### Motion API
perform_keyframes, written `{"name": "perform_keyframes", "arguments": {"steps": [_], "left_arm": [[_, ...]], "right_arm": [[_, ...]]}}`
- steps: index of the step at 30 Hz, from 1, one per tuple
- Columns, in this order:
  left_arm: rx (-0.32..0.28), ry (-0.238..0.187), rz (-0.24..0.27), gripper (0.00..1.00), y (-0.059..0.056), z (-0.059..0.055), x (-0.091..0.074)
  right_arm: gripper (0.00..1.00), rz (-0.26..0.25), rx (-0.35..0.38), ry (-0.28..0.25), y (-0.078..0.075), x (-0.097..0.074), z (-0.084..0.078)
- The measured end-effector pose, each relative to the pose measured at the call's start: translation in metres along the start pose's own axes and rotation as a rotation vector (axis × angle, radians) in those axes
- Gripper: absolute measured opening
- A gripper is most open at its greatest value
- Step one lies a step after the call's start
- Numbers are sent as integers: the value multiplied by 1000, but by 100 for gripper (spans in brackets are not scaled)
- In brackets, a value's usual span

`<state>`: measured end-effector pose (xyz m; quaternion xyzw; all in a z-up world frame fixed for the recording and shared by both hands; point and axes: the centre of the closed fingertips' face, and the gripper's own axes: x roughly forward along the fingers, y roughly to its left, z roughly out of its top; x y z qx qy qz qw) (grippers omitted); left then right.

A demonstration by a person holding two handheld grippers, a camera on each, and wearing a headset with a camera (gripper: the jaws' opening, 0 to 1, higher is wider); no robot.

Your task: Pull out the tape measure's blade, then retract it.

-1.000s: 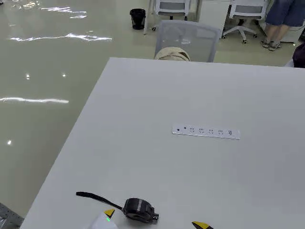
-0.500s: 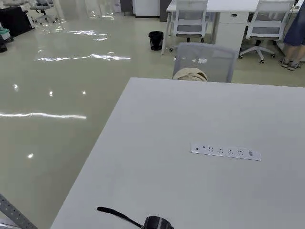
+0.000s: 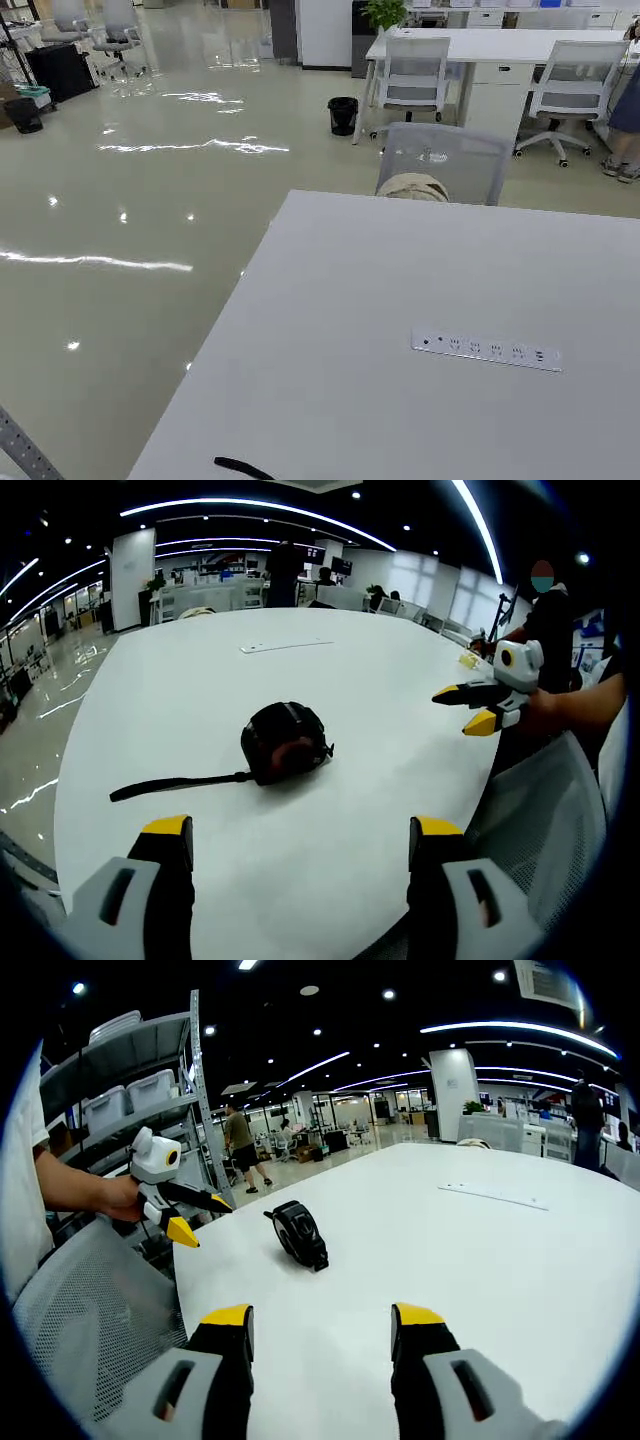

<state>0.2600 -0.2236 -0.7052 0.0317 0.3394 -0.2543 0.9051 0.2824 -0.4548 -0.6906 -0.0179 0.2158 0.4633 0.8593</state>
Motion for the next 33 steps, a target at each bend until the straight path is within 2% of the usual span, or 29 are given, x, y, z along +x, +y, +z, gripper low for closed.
{"name": "perform_keyframes", "arguments": {"steps": [8,12,16,25,33], "left_arm": [[-11,8,-5,88,0,-10,-8],[-31,-4,-5,89,2,-14,-14],[-58,-34,-12,89,5,-10,-21],[-63,-52,-24,89,9,-12,-35],[-71,-54,-40,90,10,-21,-40]], "right_arm": [[59,-6,0,5,5,-11,-5],[59,-11,-6,11,7,-18,-7],[61,-16,-10,16,7,-24,-8],[63,-23,-14,9,8,-34,-5],[65,-29,-12,3,8,-46,-9]]}}
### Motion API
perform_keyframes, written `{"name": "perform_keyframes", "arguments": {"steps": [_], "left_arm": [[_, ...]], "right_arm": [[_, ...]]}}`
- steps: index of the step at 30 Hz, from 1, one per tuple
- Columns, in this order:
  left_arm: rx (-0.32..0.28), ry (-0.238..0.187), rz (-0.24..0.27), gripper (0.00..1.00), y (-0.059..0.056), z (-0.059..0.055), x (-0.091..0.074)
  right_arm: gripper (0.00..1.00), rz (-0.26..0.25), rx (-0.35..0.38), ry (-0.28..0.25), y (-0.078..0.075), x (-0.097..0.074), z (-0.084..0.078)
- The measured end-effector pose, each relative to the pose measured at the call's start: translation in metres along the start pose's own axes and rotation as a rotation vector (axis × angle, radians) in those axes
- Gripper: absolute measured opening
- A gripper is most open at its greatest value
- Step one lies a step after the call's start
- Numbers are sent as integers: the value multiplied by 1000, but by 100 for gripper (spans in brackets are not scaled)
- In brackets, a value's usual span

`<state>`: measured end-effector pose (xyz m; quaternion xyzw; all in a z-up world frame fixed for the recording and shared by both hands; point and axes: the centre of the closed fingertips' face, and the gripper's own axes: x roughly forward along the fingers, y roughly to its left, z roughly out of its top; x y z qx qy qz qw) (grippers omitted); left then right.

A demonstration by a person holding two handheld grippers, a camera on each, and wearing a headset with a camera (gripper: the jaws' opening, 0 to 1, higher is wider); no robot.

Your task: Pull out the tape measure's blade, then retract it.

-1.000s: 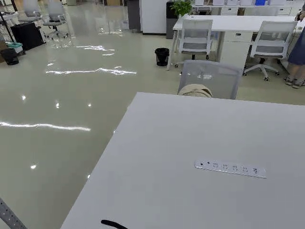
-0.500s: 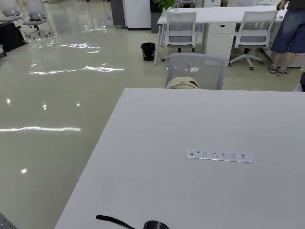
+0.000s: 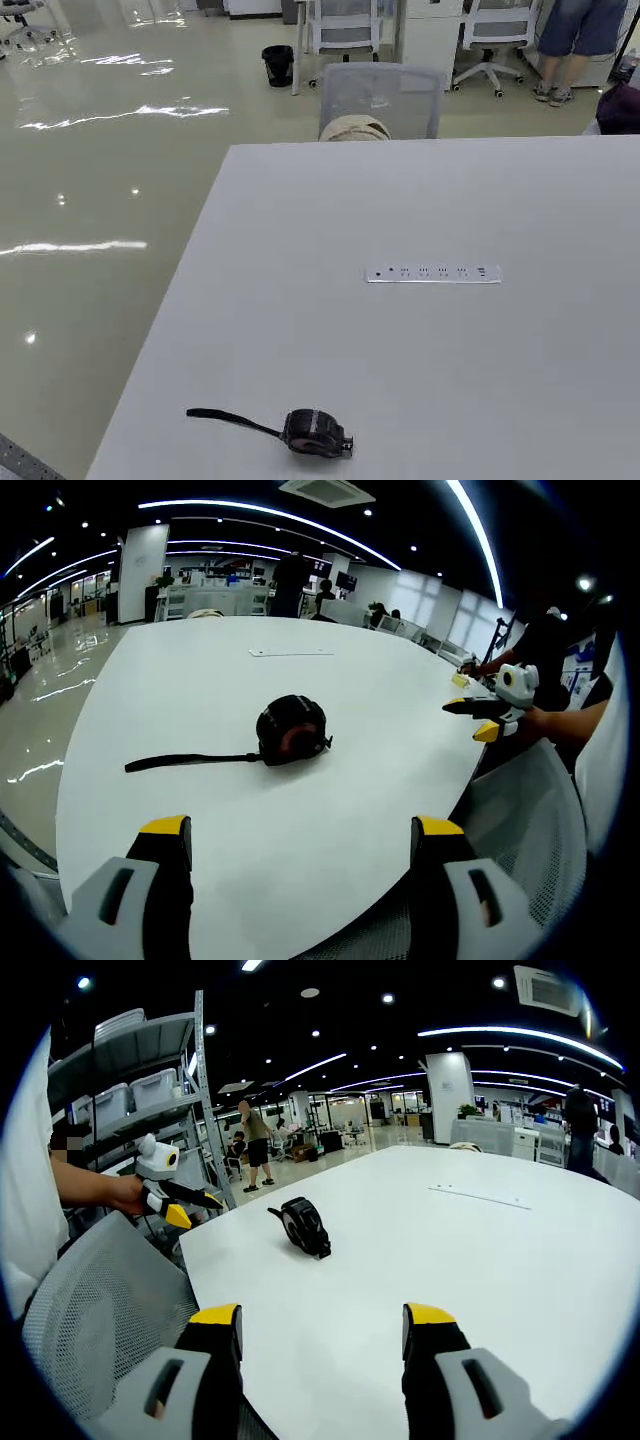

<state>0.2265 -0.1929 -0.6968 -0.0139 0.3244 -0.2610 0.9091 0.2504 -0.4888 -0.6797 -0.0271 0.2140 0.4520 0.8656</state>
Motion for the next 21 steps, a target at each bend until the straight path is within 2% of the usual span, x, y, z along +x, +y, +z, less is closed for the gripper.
{"name": "perform_keyframes", "arguments": {"steps": [4,11,21], "left_arm": [[-23,-17,-3,90,-1,1,-5],[-32,-17,-2,89,1,-4,-5],[-43,-17,6,89,2,-5,-6]], "right_arm": [[66,-10,5,-2,0,-7,-1],[66,-24,14,-4,1,-13,-5],[66,-29,18,0,0,-12,-7]]}}
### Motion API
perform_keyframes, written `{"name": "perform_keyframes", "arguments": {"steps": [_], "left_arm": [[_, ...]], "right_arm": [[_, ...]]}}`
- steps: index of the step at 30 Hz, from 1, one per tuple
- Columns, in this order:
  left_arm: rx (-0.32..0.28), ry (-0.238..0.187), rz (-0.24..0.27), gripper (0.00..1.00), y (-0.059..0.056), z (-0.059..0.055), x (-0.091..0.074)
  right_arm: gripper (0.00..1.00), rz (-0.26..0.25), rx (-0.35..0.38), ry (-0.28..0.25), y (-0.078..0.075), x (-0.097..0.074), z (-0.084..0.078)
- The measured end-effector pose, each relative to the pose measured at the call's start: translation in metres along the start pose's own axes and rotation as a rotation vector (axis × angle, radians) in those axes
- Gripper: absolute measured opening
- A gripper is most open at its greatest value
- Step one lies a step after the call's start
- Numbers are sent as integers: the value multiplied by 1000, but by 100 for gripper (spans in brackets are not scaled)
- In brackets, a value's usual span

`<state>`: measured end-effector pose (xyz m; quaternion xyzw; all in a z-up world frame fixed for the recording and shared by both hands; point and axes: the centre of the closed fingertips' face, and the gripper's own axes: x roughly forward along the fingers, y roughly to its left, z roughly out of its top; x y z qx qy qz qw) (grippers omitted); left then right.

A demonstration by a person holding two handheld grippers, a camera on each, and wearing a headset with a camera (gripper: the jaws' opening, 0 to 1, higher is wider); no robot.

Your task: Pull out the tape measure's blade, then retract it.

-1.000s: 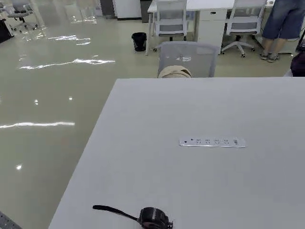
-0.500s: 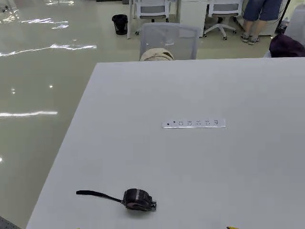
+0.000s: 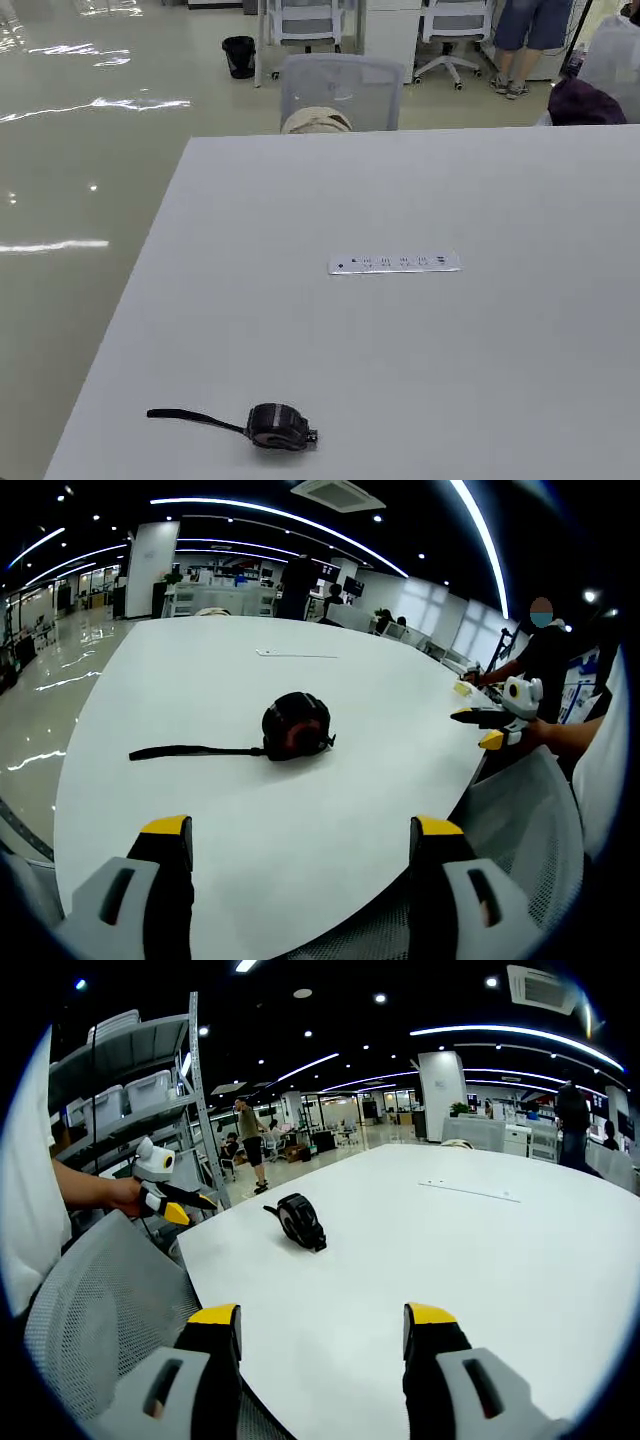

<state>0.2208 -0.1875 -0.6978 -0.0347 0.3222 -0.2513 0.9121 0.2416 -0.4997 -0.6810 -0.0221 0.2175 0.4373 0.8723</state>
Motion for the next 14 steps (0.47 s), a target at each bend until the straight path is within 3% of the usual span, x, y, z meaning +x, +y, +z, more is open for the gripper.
{"name": "perform_keyframes", "arguments": {"steps": [14], "left_arm": [[-3,-1,-3,88,-2,1,0]], "right_arm": [[66,-3,-1,3,0,-1,0]]}}
